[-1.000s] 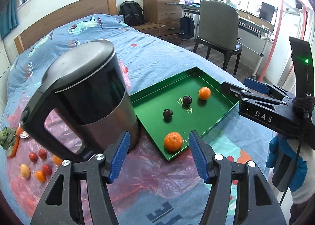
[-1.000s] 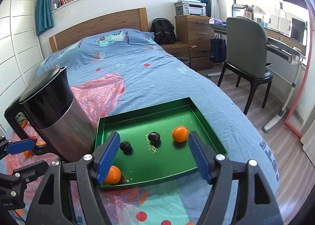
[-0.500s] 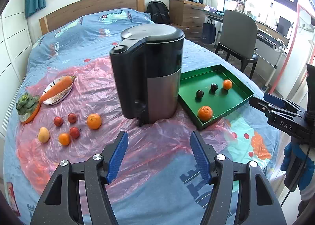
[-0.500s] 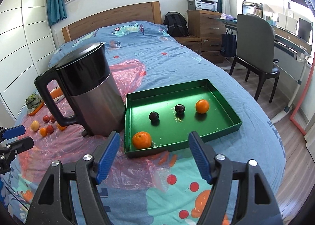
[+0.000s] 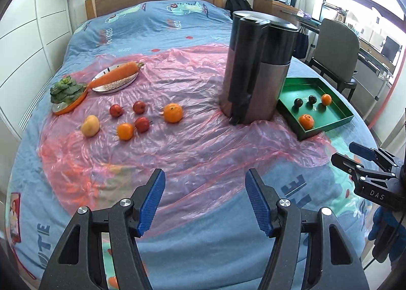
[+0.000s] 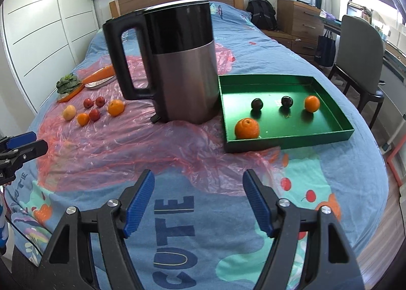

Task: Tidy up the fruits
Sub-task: 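Withdraw both open grippers away from the green tray toward the fruits, then grasp an orange with the left gripper while the right grasps another orange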

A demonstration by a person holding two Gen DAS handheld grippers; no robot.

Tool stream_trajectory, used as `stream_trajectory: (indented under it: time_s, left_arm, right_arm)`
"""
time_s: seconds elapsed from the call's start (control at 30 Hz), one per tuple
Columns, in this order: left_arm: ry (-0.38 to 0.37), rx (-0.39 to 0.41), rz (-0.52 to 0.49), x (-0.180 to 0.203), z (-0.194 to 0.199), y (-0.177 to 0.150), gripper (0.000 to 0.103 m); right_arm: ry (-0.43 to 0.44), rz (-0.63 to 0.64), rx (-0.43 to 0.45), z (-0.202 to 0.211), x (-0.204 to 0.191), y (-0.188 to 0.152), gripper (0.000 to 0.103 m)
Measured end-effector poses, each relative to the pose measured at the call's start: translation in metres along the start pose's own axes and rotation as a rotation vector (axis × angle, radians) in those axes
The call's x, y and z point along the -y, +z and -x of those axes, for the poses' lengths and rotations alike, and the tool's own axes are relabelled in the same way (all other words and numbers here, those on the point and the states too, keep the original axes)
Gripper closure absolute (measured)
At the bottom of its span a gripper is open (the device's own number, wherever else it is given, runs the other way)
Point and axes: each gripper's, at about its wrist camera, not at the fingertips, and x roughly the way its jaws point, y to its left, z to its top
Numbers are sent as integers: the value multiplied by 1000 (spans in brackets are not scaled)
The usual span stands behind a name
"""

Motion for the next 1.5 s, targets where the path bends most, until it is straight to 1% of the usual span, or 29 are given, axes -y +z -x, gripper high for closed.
stream_trajectory:
  time_s: [0.33,0.6,0.73,0.83,1.1,1.3,1.5]
  left_arm:
    - [63,-41,104,-63,-9,-49,43]
    - [147,-56,207,-119,-19,-71,43]
    - [172,-51,240,-140,-23,-74,43]
    - [171,-47,256,-150,-28,-72,43]
    - [124,-45,269,-164,-55,-51,43]
    - [99,-39,248,-169,-83,-20,43]
    - [94,-35,232,-174,-118,12,43]
  right_arm:
    - [57,143,-85,-21,-72,-14,0]
    - [115,261,-146,-41,-126,-21,0]
    - [145,304,-149,-49,-151,-18,0]
    - [167,315,-139,-56,-165,-11,0]
    - [197,318,-118,-91,-193,20,0]
    - [222,301,-104,-124,-208,43,0]
    - [196,272,-86,-160,-208,68,0]
